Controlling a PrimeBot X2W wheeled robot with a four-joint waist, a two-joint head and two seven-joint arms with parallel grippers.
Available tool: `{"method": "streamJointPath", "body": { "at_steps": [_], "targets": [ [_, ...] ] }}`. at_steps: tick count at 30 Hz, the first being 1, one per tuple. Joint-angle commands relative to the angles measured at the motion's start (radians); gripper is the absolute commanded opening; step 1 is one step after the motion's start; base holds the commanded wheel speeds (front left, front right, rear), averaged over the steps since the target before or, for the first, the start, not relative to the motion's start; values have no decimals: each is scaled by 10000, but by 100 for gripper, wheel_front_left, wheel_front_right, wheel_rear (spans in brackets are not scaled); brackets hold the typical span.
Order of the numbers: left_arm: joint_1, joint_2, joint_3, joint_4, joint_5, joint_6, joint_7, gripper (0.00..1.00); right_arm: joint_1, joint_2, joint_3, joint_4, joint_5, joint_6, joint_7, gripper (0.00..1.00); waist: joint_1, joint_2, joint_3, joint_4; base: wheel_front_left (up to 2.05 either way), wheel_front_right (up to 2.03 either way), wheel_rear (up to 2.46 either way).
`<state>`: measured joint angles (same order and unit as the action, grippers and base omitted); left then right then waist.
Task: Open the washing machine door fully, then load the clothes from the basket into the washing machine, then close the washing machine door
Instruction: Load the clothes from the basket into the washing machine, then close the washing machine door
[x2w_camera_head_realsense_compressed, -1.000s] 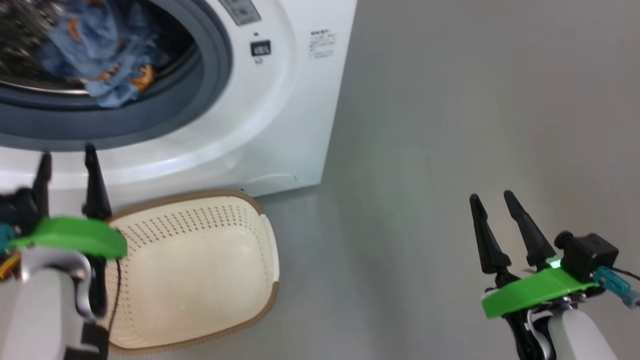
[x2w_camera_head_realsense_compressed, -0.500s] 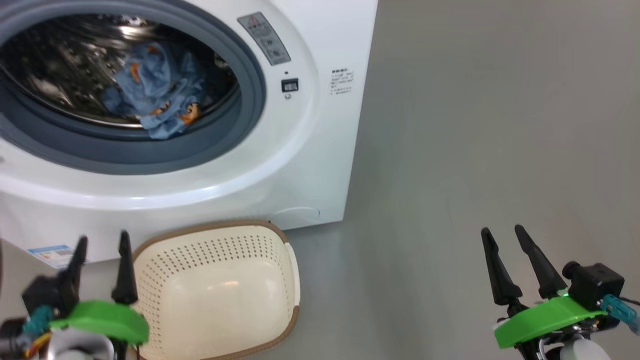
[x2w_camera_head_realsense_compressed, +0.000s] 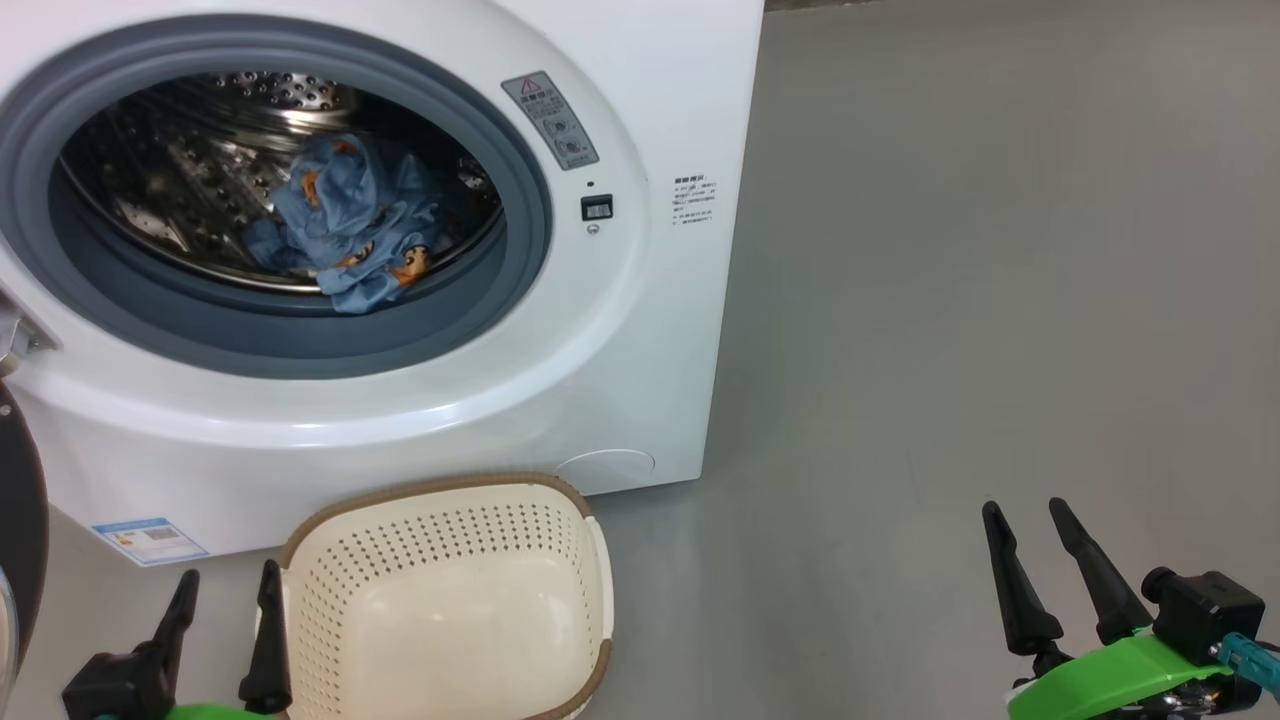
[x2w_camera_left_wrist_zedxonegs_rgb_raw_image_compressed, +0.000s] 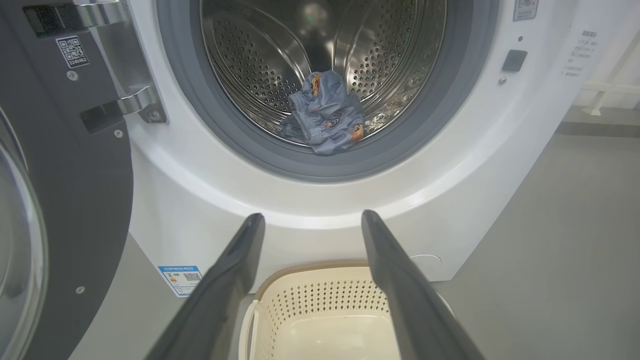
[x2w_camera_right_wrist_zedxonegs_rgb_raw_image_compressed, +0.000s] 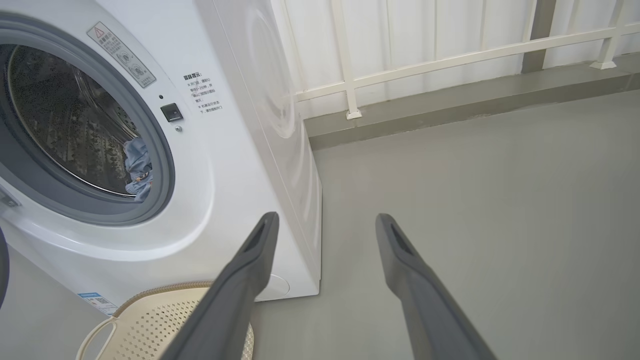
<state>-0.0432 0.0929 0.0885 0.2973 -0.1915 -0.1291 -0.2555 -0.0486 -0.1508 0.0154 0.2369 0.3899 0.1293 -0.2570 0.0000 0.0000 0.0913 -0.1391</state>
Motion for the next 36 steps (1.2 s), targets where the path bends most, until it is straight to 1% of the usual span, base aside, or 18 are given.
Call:
{"method": "streamJointPath", "body": {
  "at_steps": [1, 30, 36],
  "targets": [
    [-38, 129, 399, -309, -39, -15, -63, 100, 28, -114, 169, -247, 134, 14, -48, 100, 0, 0, -44, -10, 0, 0, 0],
    [65, -43, 597, -464, 40, -15, -63, 100, 76, -73, 182, -264, 137, 14, -48, 100, 0, 0, -145, 14, 0, 0, 0],
    [99, -116, 848, -421, 93, -15, -63, 100, 100, -48, 193, -262, 142, 14, -48, 100, 0, 0, -197, -20, -46, 46, 0]
  ]
}}
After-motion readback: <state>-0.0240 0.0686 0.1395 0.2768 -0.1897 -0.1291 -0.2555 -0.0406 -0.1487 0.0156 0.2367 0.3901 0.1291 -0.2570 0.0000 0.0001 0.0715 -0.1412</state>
